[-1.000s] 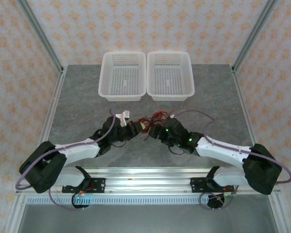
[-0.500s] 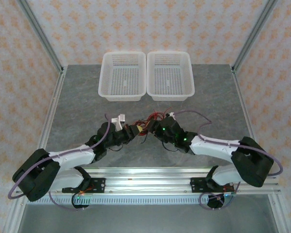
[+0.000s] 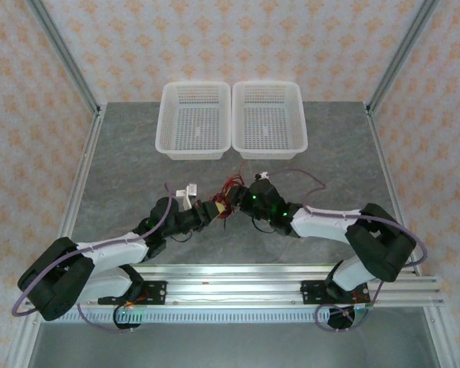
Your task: Untangle the cables
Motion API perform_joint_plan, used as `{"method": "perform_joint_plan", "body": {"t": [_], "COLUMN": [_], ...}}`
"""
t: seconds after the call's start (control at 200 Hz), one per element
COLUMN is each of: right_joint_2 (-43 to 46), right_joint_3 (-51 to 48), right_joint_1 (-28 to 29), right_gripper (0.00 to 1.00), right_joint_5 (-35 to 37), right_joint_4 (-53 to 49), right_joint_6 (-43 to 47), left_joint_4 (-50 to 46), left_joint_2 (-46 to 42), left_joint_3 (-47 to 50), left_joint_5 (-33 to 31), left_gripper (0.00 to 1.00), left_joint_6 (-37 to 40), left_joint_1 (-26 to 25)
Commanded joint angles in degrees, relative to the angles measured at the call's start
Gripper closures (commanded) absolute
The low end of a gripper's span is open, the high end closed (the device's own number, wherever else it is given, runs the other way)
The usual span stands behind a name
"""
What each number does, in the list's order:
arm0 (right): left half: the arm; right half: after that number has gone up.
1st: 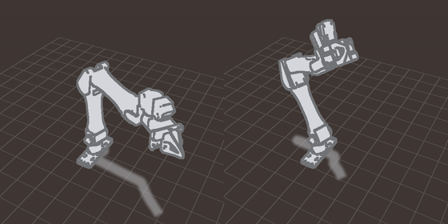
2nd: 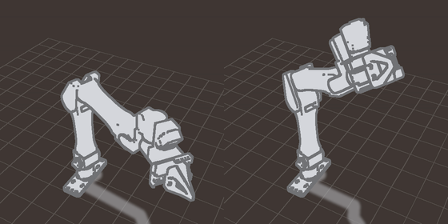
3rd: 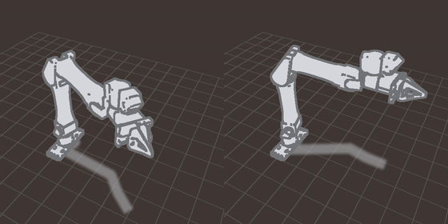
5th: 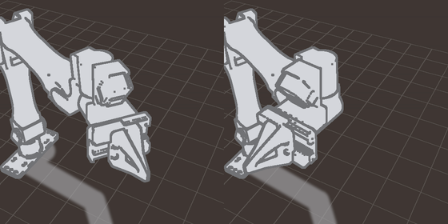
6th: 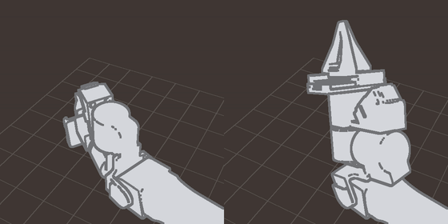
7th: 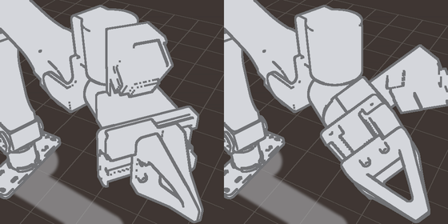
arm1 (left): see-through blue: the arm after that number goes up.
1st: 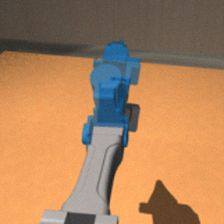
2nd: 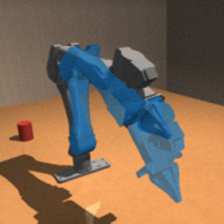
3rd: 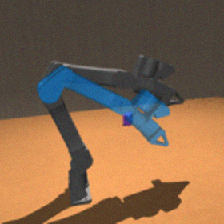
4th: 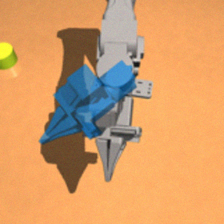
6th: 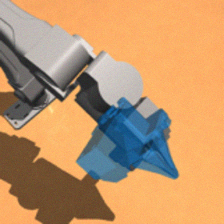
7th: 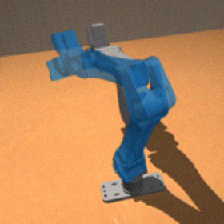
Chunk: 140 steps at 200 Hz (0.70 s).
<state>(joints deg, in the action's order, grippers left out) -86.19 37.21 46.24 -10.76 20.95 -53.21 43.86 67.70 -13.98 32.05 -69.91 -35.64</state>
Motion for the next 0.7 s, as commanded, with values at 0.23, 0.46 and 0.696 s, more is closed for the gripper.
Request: {"method": "perform_joint_plan", "body": {"t": [0.23, 0.46, 0.696], "right_joint_2": [-4.1, 3.7, 5.1], "right_joint_3": [0.0, 3.8, 6.4], "right_joint_1": [-3.7, -4.2, -4.3], "right_gripper": [1.0, 1.0, 1.0], "right_joint_5": [0.5, 10.7, 11.2], "right_joint_4": [-0.1, -12.6, -16.3], "right_joint_6": [6.3, 27.7, 46.5], "left_joint_4": [21.7, -13.0, -39.1], "left_joint_2": [2.3, -5.2, -11.0], "left_joint_3": [3.5, -3.1, -12.8], "left_joint_5": [10.0, 2.1, -14.1], "left_gripper": [0.74, 0.09, 0.01], "left_joint_6": [-5.9, 10.2, 20.5], "left_joint_1": [-0.7, -0.7, -0.7]}}
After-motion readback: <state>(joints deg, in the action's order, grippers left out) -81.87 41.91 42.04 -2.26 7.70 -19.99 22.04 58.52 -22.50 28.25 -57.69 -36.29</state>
